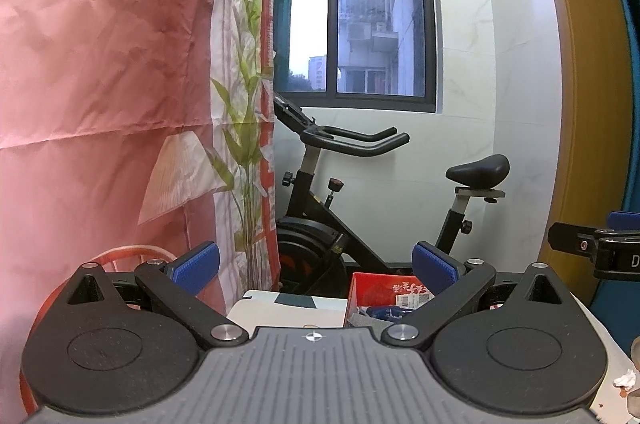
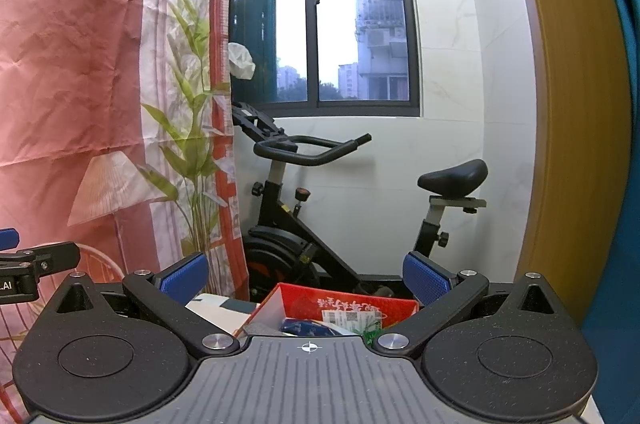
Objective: Organize soft objects
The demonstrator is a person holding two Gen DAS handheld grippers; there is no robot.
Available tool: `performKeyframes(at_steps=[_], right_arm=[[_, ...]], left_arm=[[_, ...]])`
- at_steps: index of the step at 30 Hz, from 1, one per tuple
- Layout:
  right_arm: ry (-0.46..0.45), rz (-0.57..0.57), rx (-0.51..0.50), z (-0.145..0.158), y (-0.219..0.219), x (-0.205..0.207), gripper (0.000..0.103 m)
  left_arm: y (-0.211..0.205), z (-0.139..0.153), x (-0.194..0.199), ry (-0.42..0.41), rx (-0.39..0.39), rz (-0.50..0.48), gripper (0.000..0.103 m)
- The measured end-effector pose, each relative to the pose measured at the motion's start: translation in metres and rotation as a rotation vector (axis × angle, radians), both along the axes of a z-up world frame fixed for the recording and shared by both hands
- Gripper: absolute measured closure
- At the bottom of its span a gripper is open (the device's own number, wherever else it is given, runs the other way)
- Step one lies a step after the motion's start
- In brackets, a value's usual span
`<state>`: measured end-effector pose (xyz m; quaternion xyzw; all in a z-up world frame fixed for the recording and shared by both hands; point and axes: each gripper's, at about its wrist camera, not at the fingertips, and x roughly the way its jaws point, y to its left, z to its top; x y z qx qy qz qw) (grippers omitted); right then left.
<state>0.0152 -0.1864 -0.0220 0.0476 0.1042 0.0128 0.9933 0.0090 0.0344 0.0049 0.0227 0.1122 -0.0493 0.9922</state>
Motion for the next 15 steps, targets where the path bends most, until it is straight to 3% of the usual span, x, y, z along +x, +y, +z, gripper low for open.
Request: performKeyframes(at_steps=[15], right_arm=[[0.002,-0.002,0.000,-0.0024,-0.0045,0.0006,0.000]], left_arm=[[0.0010,-0.0017,-0.0011,0.004,-0.004,0.004,0.000]])
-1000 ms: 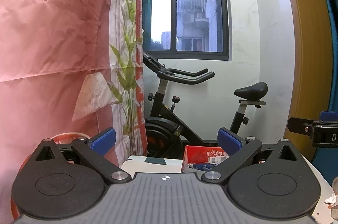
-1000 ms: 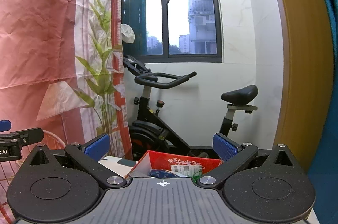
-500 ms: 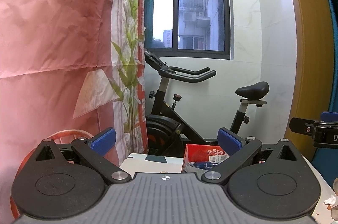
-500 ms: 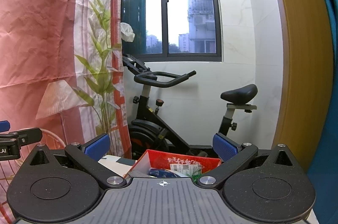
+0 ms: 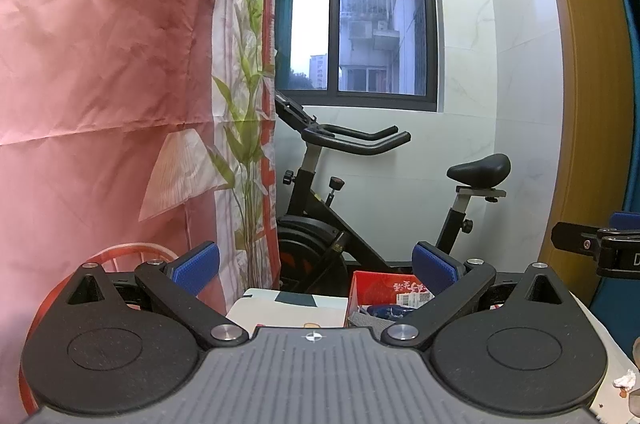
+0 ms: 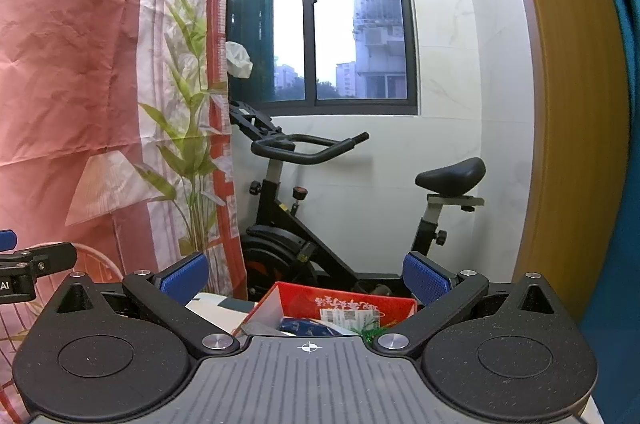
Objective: Organize soft objects
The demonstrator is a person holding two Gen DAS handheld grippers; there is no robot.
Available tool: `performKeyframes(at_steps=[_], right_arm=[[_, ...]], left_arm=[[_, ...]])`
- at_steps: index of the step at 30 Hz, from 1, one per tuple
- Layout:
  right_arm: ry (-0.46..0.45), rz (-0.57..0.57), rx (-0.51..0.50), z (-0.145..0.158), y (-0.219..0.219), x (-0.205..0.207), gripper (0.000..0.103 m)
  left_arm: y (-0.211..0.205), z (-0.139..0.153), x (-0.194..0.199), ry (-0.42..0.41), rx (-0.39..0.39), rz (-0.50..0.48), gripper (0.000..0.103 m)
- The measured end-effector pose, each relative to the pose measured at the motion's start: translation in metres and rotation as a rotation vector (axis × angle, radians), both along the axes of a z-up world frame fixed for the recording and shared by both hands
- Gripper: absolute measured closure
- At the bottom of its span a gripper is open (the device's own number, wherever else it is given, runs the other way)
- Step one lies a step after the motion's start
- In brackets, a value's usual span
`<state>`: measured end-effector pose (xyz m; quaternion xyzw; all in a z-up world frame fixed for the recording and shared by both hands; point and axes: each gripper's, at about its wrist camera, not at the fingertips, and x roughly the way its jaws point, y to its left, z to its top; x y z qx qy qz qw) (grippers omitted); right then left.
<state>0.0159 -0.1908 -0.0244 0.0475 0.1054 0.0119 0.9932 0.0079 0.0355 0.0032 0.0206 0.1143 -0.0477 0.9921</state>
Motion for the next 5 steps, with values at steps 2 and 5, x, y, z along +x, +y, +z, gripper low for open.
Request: performKeyframes(at_steps=[2,5], right_arm=[[0.000,-0.001,0.000,-0.0013,-0.0020,-0.0004,0.000],[-0.001,-0.001,-0.002,-0.0017,-0.0030,0.0000,0.000]], left_arm=[[0.0006,0.0001,0.0004,-0.001,0.000,0.000,0.000],[0.0016,0.0001,0.0007,-0.003,0.000,0.005,0.000]])
